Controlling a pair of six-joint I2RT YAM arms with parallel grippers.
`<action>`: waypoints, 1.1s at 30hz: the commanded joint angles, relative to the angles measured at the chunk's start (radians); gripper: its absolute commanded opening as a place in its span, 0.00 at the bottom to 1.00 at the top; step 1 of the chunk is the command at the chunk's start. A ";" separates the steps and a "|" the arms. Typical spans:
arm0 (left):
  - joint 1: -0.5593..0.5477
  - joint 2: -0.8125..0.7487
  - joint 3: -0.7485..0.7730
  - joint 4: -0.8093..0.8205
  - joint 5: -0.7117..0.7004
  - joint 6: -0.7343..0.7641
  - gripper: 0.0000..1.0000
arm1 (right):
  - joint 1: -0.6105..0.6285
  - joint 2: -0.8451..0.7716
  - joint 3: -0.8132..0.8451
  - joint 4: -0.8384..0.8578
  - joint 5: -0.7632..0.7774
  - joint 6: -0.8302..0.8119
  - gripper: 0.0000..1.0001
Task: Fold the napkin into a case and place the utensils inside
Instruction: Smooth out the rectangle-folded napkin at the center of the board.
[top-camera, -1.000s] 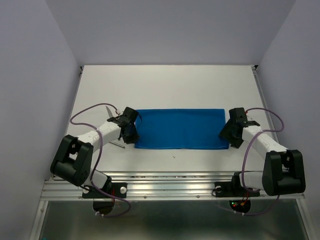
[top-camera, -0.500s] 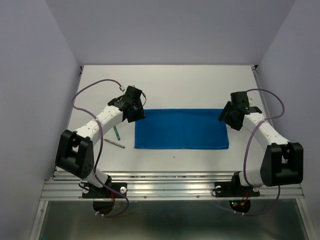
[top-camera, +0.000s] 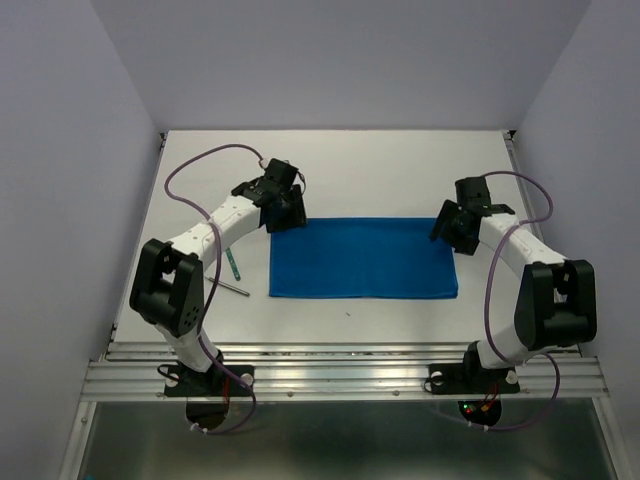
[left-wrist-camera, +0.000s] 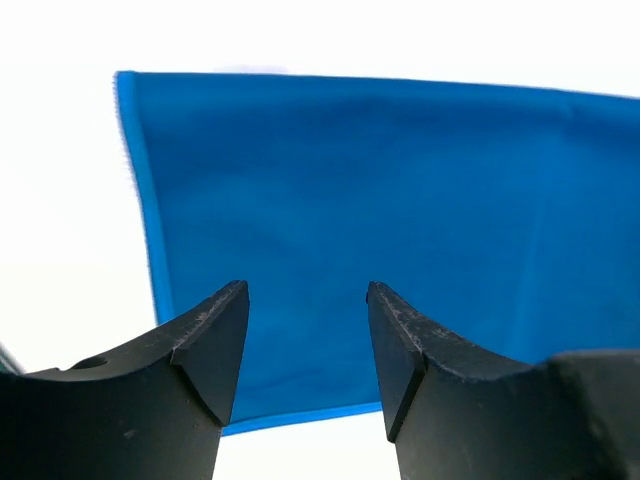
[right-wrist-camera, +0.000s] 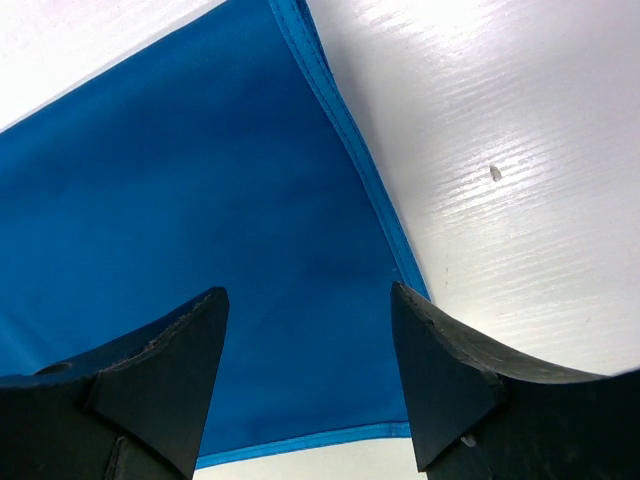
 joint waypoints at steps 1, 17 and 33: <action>0.062 0.008 -0.029 -0.004 -0.037 0.035 0.62 | -0.004 -0.042 0.013 0.031 -0.001 -0.028 0.72; 0.110 0.008 -0.108 0.134 0.110 0.017 0.43 | 0.141 -0.086 0.011 0.155 -0.222 0.079 0.43; -0.033 0.376 0.228 0.381 0.371 -0.125 0.40 | 0.338 0.434 0.413 0.288 -0.314 0.188 0.08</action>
